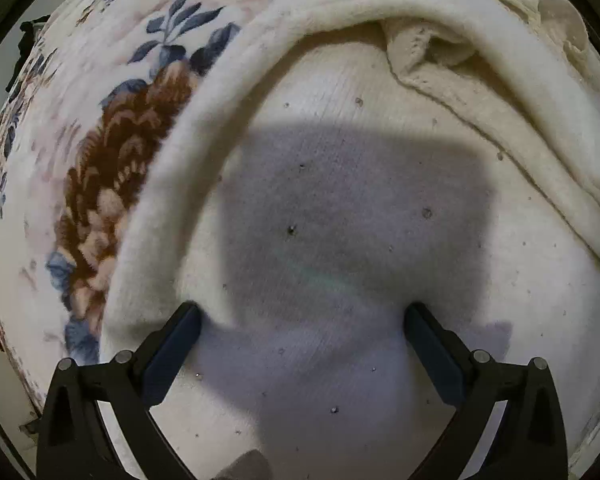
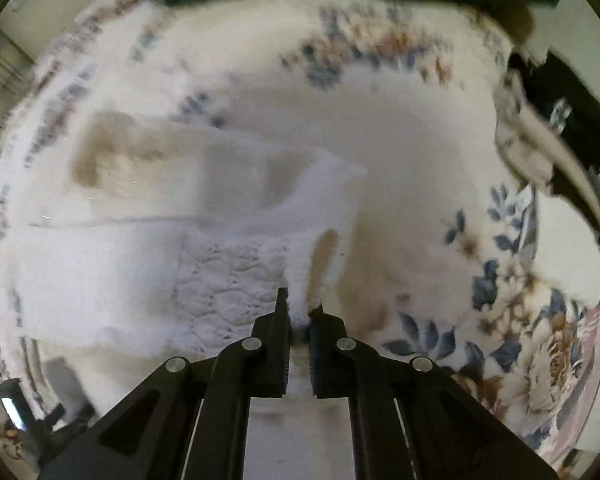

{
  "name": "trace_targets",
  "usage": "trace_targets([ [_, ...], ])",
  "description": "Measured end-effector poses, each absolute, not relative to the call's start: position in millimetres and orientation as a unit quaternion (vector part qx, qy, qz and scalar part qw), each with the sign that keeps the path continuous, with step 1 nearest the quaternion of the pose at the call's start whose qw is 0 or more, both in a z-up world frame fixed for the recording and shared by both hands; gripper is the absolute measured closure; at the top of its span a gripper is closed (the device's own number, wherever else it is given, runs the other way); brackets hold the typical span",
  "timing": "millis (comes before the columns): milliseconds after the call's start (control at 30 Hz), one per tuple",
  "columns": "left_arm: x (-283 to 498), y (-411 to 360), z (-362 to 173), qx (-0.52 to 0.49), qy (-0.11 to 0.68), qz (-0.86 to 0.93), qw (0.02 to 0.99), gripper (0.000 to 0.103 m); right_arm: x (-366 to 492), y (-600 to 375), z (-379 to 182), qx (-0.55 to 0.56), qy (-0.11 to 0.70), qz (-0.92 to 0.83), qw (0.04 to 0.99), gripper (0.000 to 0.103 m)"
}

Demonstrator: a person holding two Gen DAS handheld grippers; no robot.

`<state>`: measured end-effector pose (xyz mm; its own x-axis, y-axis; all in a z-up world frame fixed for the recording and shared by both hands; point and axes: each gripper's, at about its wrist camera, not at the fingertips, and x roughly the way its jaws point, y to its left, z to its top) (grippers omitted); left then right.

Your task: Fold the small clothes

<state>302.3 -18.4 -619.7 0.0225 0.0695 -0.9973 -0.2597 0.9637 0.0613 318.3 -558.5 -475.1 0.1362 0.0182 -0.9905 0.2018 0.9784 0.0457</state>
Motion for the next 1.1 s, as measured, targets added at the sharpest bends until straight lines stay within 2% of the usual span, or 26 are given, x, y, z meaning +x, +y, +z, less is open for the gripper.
trace_targets([
  [67, 306.1, -16.7, -606.6, -0.066, 0.686, 0.12, 0.715, 0.0, 325.4, -570.0, -499.1, 0.136, 0.696, -0.044, 0.704, 0.093],
  [133, 309.3, -16.3, -583.8, -0.052, 0.667, 0.127, 0.732, 0.0, 330.3, -576.9, -498.1, 0.163, 0.693, -0.04, 0.702, 0.083],
  [200, 316.6, -14.9, -553.7, -0.037, 0.637, 0.132, 0.759, 0.0, 328.2, -587.8, -481.2, 0.18, 0.673, -0.043, 0.716, 0.059],
  [267, 326.3, -15.3, -535.4, -0.028, 0.62, 0.135, 0.773, 0.0, 323.0, -599.7, -459.5, 0.214, 0.645, -0.037, 0.733, 0.053],
  [433, 367.6, -15.0, -514.7, -0.004, 0.587, 0.124, 0.8, 0.0, 320.9, -616.6, -437.3, 0.233, 0.635, -0.029, 0.736, 0.053],
  [633, 360.0, -41.5, -517.1, -0.01, 0.586, 0.097, 0.804, 0.0, 308.3, -609.9, -480.1, 0.233, 0.675, -0.045, 0.698, 0.053],
  [733, 336.6, -60.4, -515.6, 0.014, 0.591, 0.071, 0.804, 0.0, 275.5, -621.4, -470.2, 0.274, 0.668, -0.058, 0.689, 0.053],
  [900, 295.5, -85.2, -513.1, 0.023, 0.612, 0.027, 0.79, 0.0, 207.1, -648.4, -418.6, 0.317, 0.669, -0.09, 0.666, 0.053],
  [1100, 255.1, -121.5, -511.6, 0.029, 0.624, 0.017, 0.78, 0.0, 195.3, -681.9, -387.4, 0.31, 0.67, -0.067, 0.672, 0.053],
])
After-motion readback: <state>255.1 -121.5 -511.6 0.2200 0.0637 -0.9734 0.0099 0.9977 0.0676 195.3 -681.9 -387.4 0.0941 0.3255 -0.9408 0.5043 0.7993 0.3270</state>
